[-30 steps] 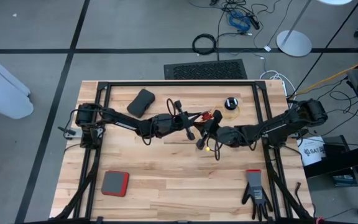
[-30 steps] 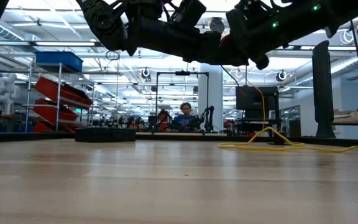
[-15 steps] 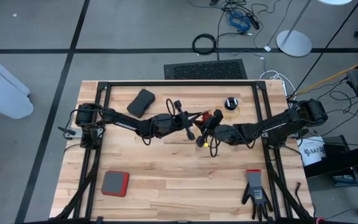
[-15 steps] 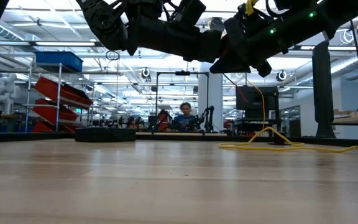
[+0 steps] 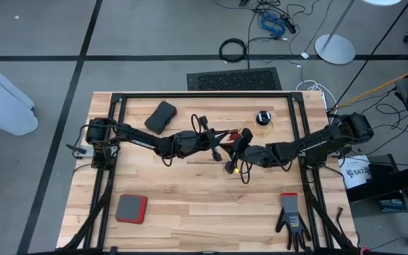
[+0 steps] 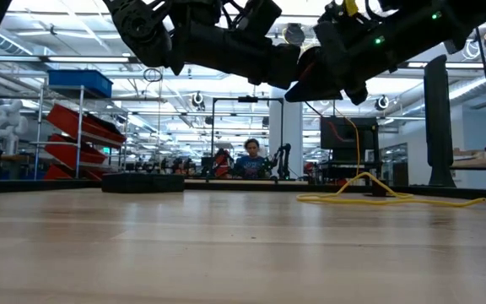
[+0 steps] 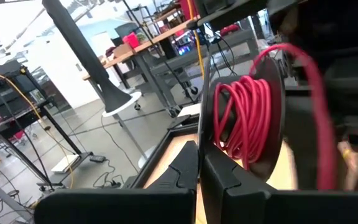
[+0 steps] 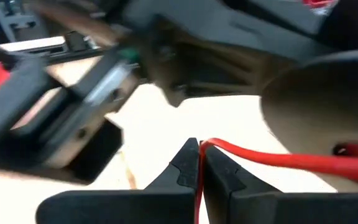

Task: Coil cords
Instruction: Coil the red wire on the spool

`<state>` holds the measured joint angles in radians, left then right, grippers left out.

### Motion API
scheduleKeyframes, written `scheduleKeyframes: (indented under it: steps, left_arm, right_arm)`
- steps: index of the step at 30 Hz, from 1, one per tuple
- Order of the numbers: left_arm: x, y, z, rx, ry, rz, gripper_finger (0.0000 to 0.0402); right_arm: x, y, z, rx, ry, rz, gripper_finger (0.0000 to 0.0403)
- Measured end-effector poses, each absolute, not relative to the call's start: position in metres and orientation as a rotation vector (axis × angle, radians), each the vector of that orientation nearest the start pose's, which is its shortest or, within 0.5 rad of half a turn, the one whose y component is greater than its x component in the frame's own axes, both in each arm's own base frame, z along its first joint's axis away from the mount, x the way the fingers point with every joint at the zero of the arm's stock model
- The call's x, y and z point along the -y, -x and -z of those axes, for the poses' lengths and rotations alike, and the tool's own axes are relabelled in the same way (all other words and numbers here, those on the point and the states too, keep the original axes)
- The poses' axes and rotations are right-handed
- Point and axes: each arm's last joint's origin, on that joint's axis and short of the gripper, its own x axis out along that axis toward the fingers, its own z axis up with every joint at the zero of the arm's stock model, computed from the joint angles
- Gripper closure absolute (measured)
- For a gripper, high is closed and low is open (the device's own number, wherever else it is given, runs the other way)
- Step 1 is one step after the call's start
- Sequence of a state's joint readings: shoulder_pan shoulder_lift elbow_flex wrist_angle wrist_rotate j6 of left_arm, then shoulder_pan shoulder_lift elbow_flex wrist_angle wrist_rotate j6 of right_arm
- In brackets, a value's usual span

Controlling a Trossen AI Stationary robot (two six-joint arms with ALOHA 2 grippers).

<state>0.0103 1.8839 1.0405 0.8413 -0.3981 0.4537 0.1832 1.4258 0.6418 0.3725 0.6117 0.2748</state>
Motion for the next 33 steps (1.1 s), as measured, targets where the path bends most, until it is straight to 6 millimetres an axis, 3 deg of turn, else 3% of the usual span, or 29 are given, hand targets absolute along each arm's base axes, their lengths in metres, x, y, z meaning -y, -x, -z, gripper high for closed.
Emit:
scheduleKeyframes:
  steps: [9,16,23,33]
  left_arm:
    - [-0.016,-0.403,-0.205,-0.172,-0.537,-0.384,0.0398]
    - [-0.017,-0.403,-0.202,-0.207,-0.552,-0.383,0.0398]
    - [-0.015,-0.403,-0.202,-0.207,-0.575,-0.367,0.0398]
    - [-0.014,-0.402,-0.195,-0.275,-0.611,-0.293,0.0398]
  right_arm:
    - [-0.060,-0.275,-0.196,-0.350,-0.058,0.371,0.0343]
    - [-0.066,-0.271,-0.191,-0.398,-0.067,0.356,0.0298]
    - [-0.067,-0.262,-0.177,-0.529,-0.152,0.386,0.0294]
    - [-0.071,-0.241,-0.176,-0.638,-0.194,0.453,0.0294]
